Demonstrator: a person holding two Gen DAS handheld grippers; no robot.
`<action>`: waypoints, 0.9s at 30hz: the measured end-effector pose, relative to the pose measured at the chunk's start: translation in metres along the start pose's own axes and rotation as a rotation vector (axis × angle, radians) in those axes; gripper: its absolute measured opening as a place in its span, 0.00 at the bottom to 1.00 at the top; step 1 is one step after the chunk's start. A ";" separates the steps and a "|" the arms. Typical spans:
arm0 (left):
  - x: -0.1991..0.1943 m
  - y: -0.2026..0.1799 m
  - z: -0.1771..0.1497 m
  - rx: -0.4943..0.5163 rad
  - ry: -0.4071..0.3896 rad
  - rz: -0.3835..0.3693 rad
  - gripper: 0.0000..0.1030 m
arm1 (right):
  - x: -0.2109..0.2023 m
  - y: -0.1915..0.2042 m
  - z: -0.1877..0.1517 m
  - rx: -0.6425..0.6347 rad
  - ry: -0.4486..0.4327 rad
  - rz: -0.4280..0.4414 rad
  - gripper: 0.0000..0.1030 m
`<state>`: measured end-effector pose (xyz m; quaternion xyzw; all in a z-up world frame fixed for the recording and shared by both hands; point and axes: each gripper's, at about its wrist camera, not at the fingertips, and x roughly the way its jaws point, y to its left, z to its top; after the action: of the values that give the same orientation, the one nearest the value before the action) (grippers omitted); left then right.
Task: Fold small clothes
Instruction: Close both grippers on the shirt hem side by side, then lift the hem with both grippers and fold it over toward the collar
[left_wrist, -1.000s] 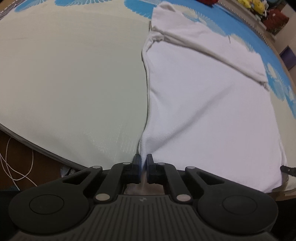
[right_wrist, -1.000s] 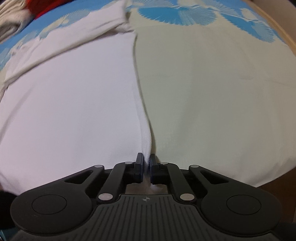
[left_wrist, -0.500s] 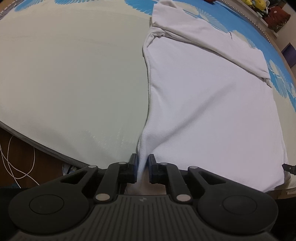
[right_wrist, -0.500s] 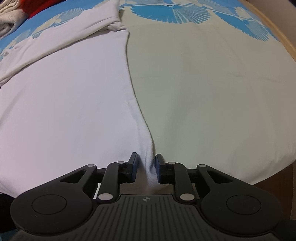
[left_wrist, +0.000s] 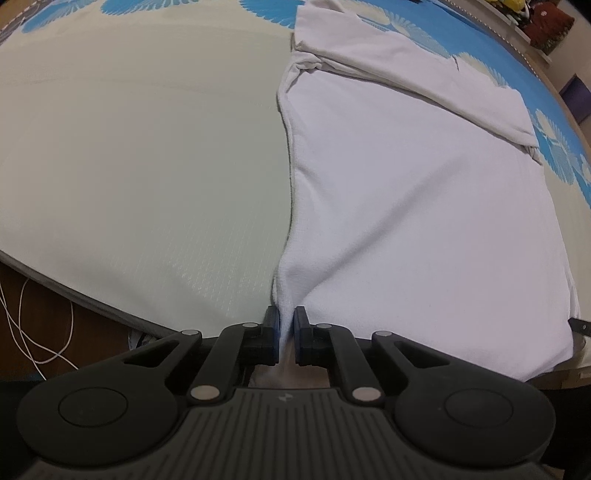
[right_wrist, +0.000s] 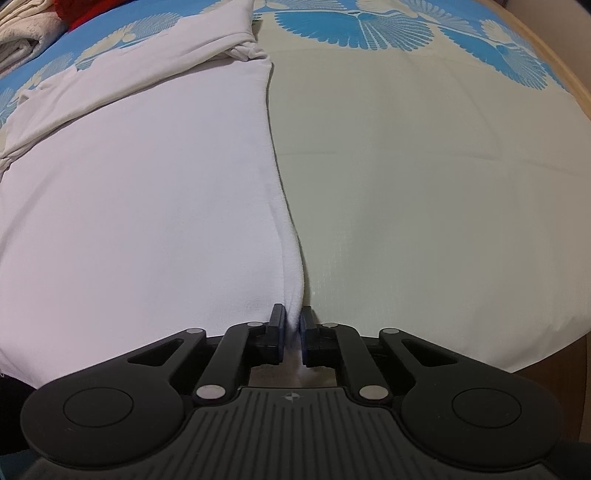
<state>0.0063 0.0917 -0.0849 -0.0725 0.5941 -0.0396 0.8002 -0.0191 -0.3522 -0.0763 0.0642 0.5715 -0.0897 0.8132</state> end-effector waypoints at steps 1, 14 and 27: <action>0.000 -0.001 0.000 0.009 -0.001 0.002 0.07 | 0.000 0.000 0.000 -0.003 -0.001 -0.001 0.07; 0.000 -0.005 -0.001 0.017 -0.008 0.004 0.06 | -0.001 -0.002 -0.004 0.007 -0.015 0.001 0.05; -0.054 -0.013 0.000 0.055 -0.157 -0.062 0.04 | -0.084 -0.018 0.009 0.144 -0.316 0.214 0.04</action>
<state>-0.0093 0.0872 -0.0314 -0.0717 0.5256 -0.0749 0.8444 -0.0429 -0.3653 0.0056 0.1679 0.4189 -0.0523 0.8908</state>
